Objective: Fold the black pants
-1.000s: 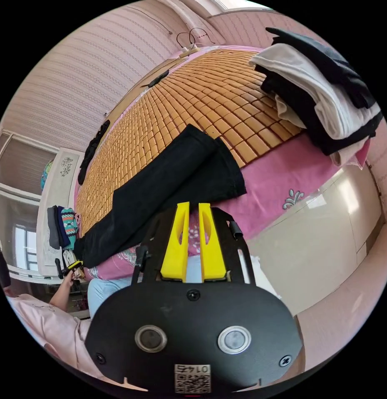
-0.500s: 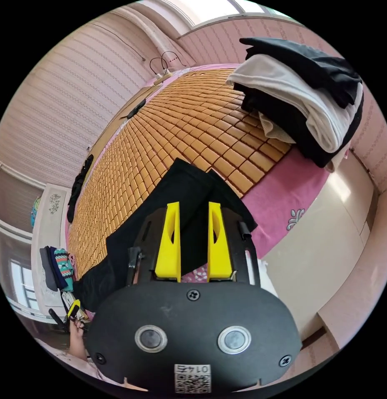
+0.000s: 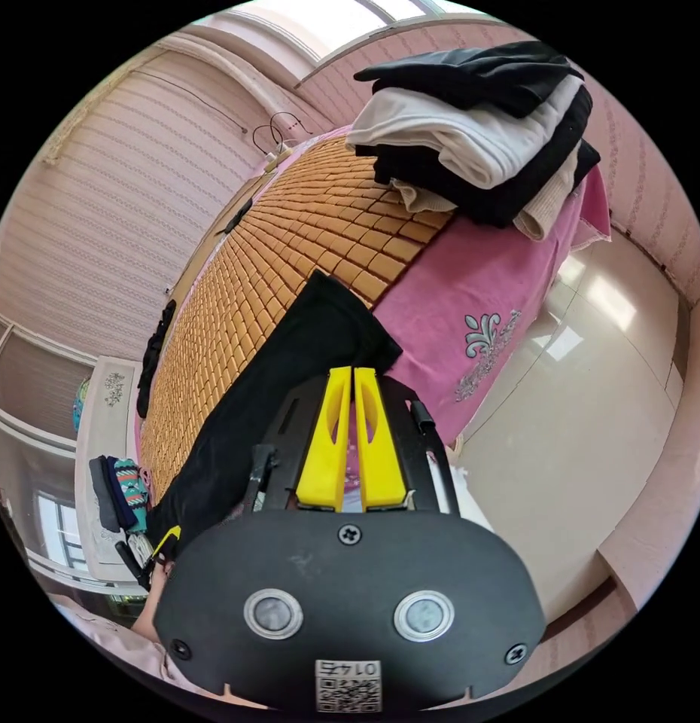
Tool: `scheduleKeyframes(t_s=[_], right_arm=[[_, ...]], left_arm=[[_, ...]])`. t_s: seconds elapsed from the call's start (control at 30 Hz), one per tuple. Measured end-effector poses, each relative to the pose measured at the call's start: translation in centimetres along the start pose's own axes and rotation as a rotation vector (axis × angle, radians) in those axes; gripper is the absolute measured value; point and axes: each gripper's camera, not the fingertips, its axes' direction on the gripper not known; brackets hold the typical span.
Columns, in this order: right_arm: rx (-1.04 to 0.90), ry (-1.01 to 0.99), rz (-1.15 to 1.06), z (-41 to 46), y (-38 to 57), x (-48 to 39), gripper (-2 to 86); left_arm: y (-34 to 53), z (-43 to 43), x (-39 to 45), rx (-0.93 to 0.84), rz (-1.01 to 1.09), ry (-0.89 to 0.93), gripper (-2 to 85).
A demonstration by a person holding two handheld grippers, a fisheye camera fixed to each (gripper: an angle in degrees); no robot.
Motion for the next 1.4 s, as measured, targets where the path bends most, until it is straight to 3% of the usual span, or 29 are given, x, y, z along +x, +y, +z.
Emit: scheduleKeyframes(t_s=[0.17,0.33,0.43,0.5,0.6,0.7,0.8,0.9,1.03,1.4], right_arm=[[-0.002,-0.008,0.039,0.4,1.0,-2.9,-0.2],[0.085,0.242,0.037,-1.1,2.8,-9.7,-0.2],[-0.083,0.197,-0.34,2.8,5.1,-20.8,-0.3],[-0.305,0.09,-0.707,8.2,9.5,-31.4,-0.3],[-0.452,0.108,-1.097,13.9,16.2,-42.8,-0.4],[-0.47,0.122,-1.269,17.3,20.4,-50.8,-0.4],[-0.597,0.203,-1.392,21.5,23.4,-55.8,-0.4],[-0.647,0.241,-1.421,22.7,24.8,-58.8,-0.4],[-0.673,0.322,-1.52,24.1,27.4,-62.6,-0.5],[-0.658,0.495,-1.618,27.0,34.2,-71.4,-0.7]], left_arm=[[1.0,0.4,0.4,0.008,-0.021,-0.006,4.6],[1.9,-0.6,3.4,0.034,0.009,0.072,4.5],[2.8,0.0,7.4,0.079,0.095,0.108,3.5],[3.1,1.3,9.8,0.073,0.15,0.108,1.7],[3.0,2.8,12.6,0.072,0.161,0.059,-0.4],[2.8,3.7,14.2,0.089,0.174,0.057,-0.9],[3.4,7.0,15.6,-0.037,0.25,-0.046,-1.0],[5.0,7.6,16.4,0.082,0.345,-0.063,-1.0],[4.7,8.8,16.6,0.056,0.338,0.007,-1.0],[4.0,11.8,21.2,-0.023,0.419,-0.074,-1.0]])
